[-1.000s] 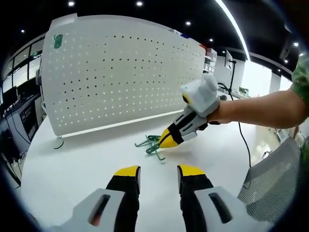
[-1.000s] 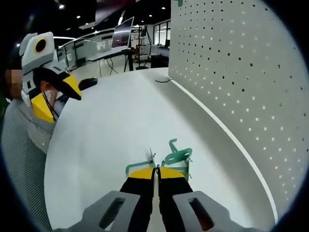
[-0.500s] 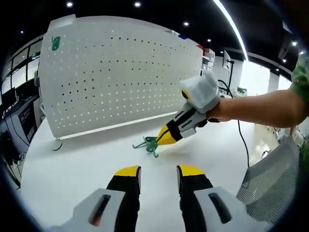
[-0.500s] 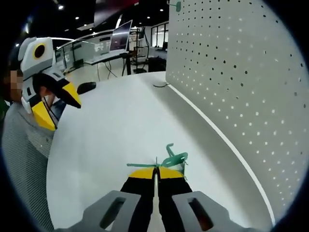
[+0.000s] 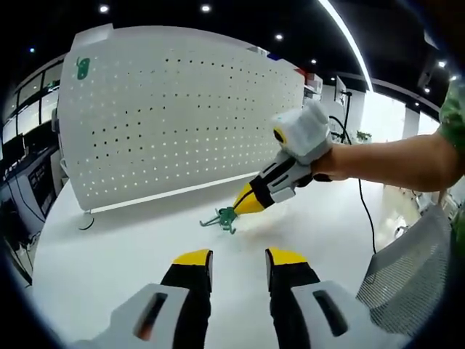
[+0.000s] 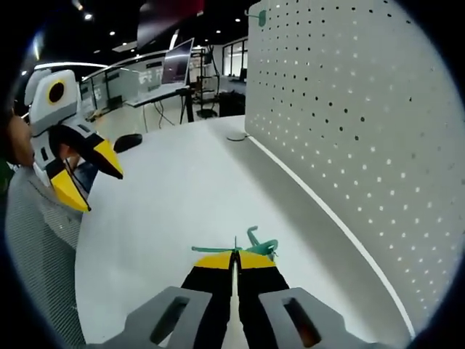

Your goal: Insert the hook assembly into the mounting plate slot until the hook locks in place.

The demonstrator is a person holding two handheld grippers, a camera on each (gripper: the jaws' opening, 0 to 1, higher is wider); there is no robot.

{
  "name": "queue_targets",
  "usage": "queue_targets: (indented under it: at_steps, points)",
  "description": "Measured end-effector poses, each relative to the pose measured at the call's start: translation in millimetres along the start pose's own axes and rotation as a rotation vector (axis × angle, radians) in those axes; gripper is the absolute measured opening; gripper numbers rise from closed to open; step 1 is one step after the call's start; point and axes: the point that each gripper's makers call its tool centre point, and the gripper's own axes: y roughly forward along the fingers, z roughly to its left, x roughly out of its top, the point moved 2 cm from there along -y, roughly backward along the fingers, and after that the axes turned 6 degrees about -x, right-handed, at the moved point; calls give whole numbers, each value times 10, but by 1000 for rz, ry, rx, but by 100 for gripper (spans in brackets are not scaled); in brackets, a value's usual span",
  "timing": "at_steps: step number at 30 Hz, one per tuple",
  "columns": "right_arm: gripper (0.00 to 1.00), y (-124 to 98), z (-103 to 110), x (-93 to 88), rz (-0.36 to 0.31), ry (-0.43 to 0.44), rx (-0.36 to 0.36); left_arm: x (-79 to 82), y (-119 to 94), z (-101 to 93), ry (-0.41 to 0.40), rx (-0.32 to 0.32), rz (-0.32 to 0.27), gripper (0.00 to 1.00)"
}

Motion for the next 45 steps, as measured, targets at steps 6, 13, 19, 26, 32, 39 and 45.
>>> queue_targets:
  at_steps: [6, 13, 19, 26, 32, 39, 45]
  points:
    - [0, -67, 12, 92, -14, 22, 0, 69, -7, 2, 32, 9, -17, 30]
    - [0, -165, 25, 208, -21, 23, -3, 143, -29, -18, 48, 9, -38, 30]
    - [0, -291, 54, 365, -34, 24, -7, 251, -67, -25, 72, 12, -67, 30]
    - [0, -448, 76, 545, -40, -5, -27, 441, -109, -55, 112, 9, -111, 30]
    - [0, -601, 139, 742, -58, -22, -40, 596, -130, -75, 170, 10, -139, 30]
    - [0, -742, 226, 938, -83, -42, -49, 719, -129, -104, 243, 18, -169, 29]
    - [0, -836, 263, 1036, -103, -26, -49, 780, -126, -88, 291, 32, -179, 28]
